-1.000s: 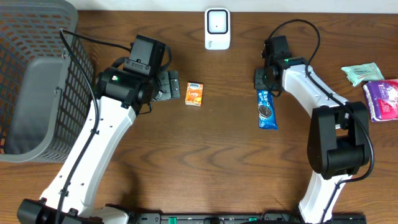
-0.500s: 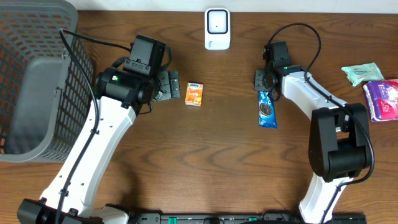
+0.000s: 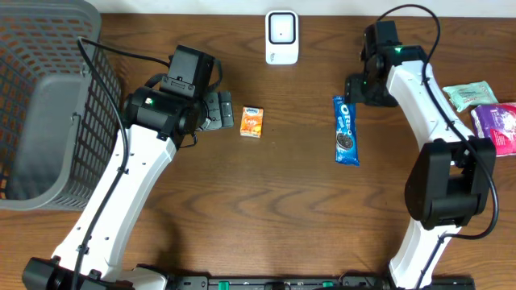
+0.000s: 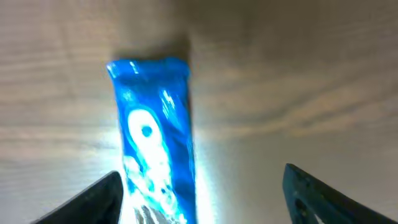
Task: Scan the item barcode
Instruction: 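Raise the Oreo pack with the right gripper up to the scanner, then carry the Oreo pack to the far right beside the purple box, then move the right gripper left to the orange Kleenex pack and grasp it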
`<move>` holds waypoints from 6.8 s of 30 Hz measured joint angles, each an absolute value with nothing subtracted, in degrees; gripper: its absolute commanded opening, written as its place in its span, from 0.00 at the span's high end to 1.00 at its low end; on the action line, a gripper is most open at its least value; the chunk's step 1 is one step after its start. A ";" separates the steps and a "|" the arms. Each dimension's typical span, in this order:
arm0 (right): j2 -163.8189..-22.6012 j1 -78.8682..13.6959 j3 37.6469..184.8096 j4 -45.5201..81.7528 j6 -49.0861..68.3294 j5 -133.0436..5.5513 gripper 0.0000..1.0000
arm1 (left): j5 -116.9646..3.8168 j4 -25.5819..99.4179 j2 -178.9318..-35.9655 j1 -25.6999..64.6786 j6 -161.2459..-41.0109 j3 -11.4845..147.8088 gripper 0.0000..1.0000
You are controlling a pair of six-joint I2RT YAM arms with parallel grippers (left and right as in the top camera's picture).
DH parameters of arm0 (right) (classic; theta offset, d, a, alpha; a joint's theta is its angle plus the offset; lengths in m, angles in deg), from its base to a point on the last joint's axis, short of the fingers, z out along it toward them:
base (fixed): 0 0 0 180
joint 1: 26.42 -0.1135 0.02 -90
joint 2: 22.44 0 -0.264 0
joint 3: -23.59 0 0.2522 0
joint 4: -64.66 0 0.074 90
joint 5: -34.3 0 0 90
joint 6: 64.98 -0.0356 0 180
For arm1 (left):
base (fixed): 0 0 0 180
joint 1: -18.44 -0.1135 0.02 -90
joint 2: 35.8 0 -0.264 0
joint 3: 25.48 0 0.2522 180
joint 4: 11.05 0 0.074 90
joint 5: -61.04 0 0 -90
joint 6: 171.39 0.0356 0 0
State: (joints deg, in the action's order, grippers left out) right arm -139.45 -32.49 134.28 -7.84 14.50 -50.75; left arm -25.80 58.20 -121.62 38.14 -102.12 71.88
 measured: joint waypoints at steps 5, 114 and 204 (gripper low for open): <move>-139.47 -31.77 127.04 -4.91 17.18 -58.40 0.01 | -25.80 58.24 -121.62 38.14 -102.12 71.88 0.02; -145.61 -19.72 156.07 7.13 -1.48 -67.63 0.99 | -25.80 58.24 -121.67 38.14 -102.10 71.88 0.02; -147.14 -52.57 131.85 0.31 -13.63 -63.23 0.99 | -25.80 58.24 -121.67 38.14 -102.10 71.88 0.02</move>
State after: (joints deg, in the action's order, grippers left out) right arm -147.14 -52.57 131.85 0.31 -13.63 -63.23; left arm -25.80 58.24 -121.67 38.14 -102.10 71.88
